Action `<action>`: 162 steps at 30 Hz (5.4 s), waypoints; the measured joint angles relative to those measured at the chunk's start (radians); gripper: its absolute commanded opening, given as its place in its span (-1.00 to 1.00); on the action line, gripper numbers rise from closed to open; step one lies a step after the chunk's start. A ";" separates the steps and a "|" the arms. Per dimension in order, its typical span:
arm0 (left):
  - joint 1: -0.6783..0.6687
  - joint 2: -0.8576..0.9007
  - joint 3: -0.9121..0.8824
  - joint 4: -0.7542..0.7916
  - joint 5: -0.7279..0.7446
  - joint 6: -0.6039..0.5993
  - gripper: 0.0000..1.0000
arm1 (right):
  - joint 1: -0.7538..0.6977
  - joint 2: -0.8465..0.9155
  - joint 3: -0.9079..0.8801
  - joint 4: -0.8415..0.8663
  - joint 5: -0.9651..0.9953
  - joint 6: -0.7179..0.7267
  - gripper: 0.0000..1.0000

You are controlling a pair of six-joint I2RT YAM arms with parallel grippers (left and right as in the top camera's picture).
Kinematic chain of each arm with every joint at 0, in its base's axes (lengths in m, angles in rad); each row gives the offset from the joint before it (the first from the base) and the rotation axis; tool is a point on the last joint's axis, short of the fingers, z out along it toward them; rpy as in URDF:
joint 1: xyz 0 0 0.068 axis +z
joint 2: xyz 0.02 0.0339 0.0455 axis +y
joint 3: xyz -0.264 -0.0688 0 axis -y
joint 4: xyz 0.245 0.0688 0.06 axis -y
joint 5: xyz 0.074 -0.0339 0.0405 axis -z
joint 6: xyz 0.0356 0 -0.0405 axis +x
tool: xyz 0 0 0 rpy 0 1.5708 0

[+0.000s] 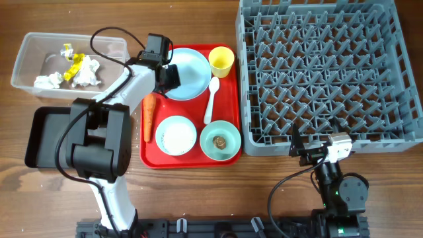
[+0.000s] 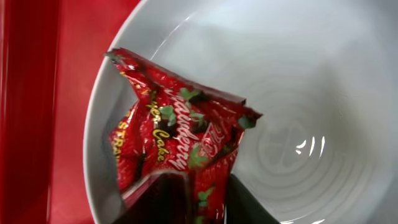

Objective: Sort waste into correct bins and load items into the dishwasher rack
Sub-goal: 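Drop the red wrapper into the clear bin with left gripper, then reach left gripper to the carrot on the red tray and grasp it, then place the carrot onto the black tray with left gripper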

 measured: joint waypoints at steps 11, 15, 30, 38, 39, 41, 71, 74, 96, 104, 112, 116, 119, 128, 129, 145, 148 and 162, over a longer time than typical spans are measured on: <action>0.000 -0.222 0.005 0.007 -0.001 -0.001 -0.92 | 0.000 0.000 0.000 0.000 0.000 0.000 0.99; 0.030 -0.350 0.010 0.007 -0.038 -0.001 -0.92 | 0.000 0.000 0.000 0.000 0.000 0.000 0.99; 0.432 -0.171 0.016 0.020 -0.034 -0.002 -0.17 | 0.000 0.000 0.000 0.000 0.000 0.000 0.99; 0.480 -0.115 0.016 0.075 0.101 -0.003 0.50 | 0.000 0.000 0.000 0.000 0.000 0.000 1.00; 0.480 -0.120 0.016 0.074 0.107 -0.003 0.50 | 0.000 0.000 0.000 0.000 0.000 0.000 0.99; 0.480 -0.152 0.016 0.074 0.111 -0.003 0.50 | 0.000 0.000 0.000 0.000 0.000 0.000 0.99; 0.053 -0.505 -0.338 -0.264 0.050 0.000 0.28 | 0.000 0.000 0.000 0.000 0.000 0.000 0.99; 0.053 -0.504 -0.382 -0.163 0.025 0.004 0.28 | 0.000 0.000 0.000 0.000 0.000 0.000 1.00; 0.052 -0.334 -0.452 0.082 -0.053 0.126 -0.16 | 0.000 0.000 0.000 0.000 0.000 0.000 0.99; 0.052 -0.333 -0.452 0.082 -0.056 0.129 -0.62 | 0.000 0.000 0.000 0.000 0.000 0.000 1.00; 0.052 -0.385 -0.454 0.089 -0.056 0.132 -0.63 | 0.000 0.000 0.000 0.000 0.000 0.000 0.99; 0.052 -0.514 -0.454 0.090 -0.056 0.132 -0.74 | 0.000 0.000 0.000 0.000 0.000 0.000 0.99; 0.052 -0.614 -0.454 0.090 -0.056 0.132 -0.72 | 0.000 0.000 0.000 0.000 0.000 0.000 0.99; 0.132 -0.830 -0.454 -0.032 -0.244 -0.087 -0.67 | 0.000 0.000 0.000 0.000 0.000 0.000 1.00; 0.169 -0.836 -0.454 -0.049 -0.254 -0.119 -0.67 | 0.000 0.000 0.000 0.000 0.000 0.000 1.00; 0.728 -0.795 -0.455 -0.122 -0.113 -0.290 -0.81 | 0.000 0.000 0.000 0.000 0.000 0.000 0.99; 0.764 -0.706 -0.455 -0.112 -0.071 -0.317 -0.85 | 0.000 0.000 0.000 0.000 0.000 0.000 1.00; 0.774 -0.458 -0.455 0.027 0.048 -0.477 -0.39 | 0.000 0.000 0.000 0.000 0.000 0.000 0.99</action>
